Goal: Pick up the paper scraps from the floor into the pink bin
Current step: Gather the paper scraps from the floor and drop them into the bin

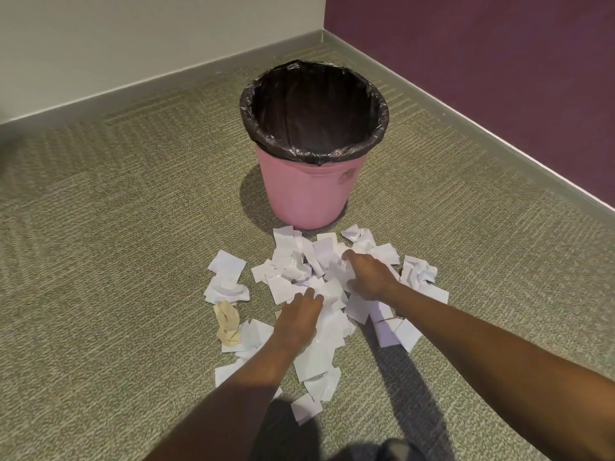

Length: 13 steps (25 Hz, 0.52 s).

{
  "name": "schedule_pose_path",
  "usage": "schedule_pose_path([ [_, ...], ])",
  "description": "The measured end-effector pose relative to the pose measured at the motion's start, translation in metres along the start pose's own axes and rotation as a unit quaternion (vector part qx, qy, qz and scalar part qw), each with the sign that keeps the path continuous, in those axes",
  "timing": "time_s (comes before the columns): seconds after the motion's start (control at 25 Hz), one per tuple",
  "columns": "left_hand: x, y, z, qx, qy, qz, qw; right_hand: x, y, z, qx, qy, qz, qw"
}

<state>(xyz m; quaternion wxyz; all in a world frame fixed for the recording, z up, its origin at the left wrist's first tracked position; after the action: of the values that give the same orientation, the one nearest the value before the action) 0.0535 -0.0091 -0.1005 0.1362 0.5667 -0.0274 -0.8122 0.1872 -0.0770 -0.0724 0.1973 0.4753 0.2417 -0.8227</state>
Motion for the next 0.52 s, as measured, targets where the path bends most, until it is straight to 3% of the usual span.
schedule_pose_path([
  [0.16,-0.007,0.003,0.001,-0.026,0.015,0.036,0.999,-0.008,0.016,0.01,0.061,0.02,-0.073,0.995],
  [0.28,0.005,0.012,-0.009,-0.028,-0.056,0.086,0.994,-0.012,0.035,0.015,0.101,0.017,-0.11,0.989],
  [0.4,0.023,0.024,-0.013,-0.005,-0.121,0.04,0.992,-0.011,0.051,0.02,0.134,-0.004,-0.1,0.986],
  [0.52,0.021,0.032,-0.016,0.006,-0.095,-0.009,0.995,-0.004,0.063,0.022,0.15,-0.01,-0.065,0.987],
])
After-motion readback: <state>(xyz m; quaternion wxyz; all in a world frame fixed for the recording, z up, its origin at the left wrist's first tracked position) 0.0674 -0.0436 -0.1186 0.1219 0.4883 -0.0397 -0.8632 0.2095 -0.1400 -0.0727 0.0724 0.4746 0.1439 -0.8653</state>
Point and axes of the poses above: each hand's wrist, its own z-axis away from the middle knuckle, its own x-axis out of the palm, y = z × x, the point moved 8 cm from there along -z, towards the middle knuckle, and after that the axes turned 5 degrees about x, right-handed, at the moved point
